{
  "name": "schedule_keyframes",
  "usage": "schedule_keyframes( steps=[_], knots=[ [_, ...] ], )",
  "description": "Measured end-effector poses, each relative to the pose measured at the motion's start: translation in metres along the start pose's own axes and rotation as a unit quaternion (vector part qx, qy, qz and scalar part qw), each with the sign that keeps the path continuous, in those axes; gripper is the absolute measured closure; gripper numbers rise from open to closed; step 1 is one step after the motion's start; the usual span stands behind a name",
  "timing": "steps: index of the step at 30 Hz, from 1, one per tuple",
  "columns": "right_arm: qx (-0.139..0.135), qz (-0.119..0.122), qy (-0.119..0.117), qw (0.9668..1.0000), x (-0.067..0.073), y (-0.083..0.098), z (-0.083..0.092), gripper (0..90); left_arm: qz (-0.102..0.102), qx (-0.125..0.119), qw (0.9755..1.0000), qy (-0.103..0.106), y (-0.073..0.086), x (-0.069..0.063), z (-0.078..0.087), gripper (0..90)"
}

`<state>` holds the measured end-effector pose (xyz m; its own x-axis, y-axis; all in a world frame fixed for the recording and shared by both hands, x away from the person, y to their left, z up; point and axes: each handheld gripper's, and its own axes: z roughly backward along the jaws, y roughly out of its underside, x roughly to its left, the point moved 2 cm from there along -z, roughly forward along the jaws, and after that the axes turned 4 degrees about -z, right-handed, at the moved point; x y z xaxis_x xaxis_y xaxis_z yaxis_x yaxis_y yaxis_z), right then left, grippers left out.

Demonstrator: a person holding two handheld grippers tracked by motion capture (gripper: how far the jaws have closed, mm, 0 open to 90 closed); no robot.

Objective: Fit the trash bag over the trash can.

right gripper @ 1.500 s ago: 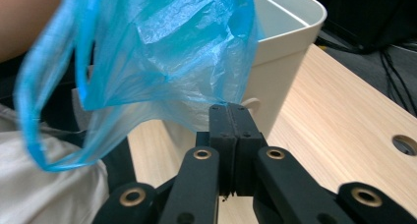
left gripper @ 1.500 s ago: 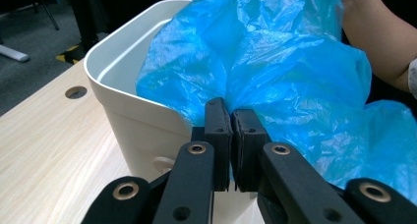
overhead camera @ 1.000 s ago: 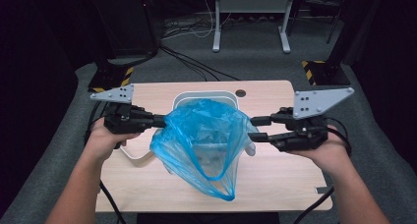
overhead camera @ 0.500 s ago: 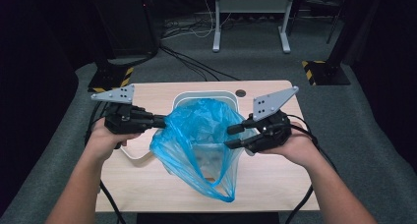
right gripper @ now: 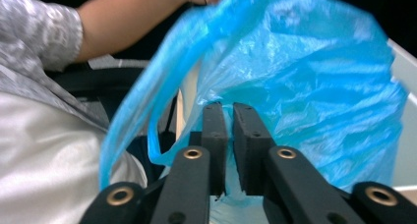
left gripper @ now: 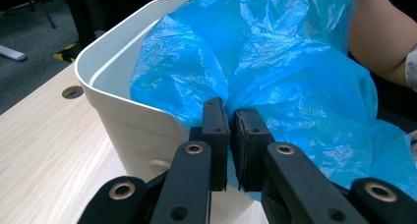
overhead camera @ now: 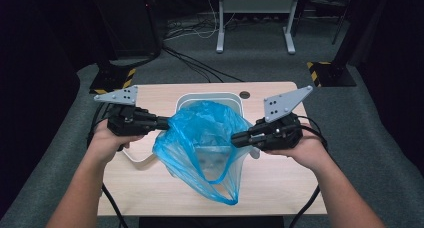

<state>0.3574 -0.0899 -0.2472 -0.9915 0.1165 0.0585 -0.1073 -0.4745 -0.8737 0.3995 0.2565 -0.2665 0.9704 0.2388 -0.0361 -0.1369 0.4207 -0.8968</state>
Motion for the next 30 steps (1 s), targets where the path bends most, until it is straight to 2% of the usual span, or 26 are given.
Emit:
schedule_keyframes(
  steps=[3,7,13,17,21,30],
  knots=[
    [-0.029,0.008,-0.004,0.9996,0.003,-0.010,0.008,87.0,0.000,0.000,1.0000,0.001,-0.001,0.000,0.000,84.6],
    [-0.058,0.018,0.009,0.9981,0.003,-0.021,0.014,89.5,-0.003,0.003,1.0000,0.002,-0.001,0.001,-0.001,84.6],
    [-0.093,0.006,0.037,0.9950,-0.013,-0.036,0.020,89.8,-0.003,0.005,1.0000,0.000,-0.005,0.003,0.000,83.6],
    [-0.098,-0.019,0.065,0.9929,-0.032,-0.038,0.018,89.9,-0.004,0.005,1.0000,-0.006,-0.007,0.007,0.002,82.0],
    [-0.104,-0.059,0.087,0.9891,-0.059,-0.032,0.015,89.9,0.000,0.002,0.9999,-0.014,-0.009,0.013,0.004,82.1],
    [-0.087,-0.123,0.128,0.9803,-0.107,-0.013,0.006,90.0,0.014,0.010,0.9987,-0.049,-0.005,0.035,0.000,82.9]
  ],
)
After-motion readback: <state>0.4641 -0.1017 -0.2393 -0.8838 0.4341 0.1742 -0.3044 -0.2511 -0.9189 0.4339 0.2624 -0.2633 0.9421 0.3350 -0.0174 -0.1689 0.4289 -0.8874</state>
